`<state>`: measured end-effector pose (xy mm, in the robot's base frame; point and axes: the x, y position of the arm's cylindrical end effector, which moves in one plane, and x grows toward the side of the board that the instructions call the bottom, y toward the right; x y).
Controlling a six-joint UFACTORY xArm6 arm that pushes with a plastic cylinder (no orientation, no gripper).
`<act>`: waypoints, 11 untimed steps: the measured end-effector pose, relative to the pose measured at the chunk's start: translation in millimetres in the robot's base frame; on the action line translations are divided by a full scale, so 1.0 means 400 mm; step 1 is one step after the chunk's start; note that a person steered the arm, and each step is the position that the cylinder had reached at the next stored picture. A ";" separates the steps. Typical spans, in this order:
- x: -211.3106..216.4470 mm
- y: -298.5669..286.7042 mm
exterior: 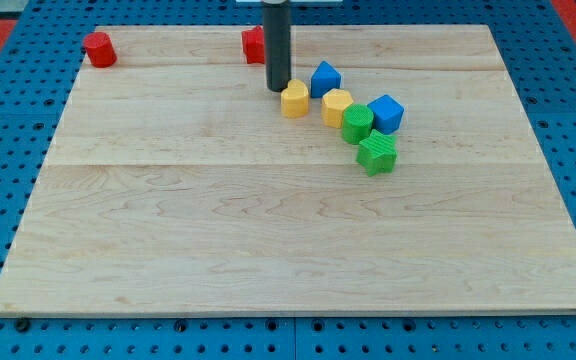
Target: Push the green star left a bit
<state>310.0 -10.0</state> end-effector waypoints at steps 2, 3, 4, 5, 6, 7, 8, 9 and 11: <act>0.122 -0.110; 0.323 -0.101; 0.514 0.026; 0.623 0.271; 0.613 0.543; 0.536 0.730; 0.417 0.775; 0.343 0.656; 0.250 0.404</act>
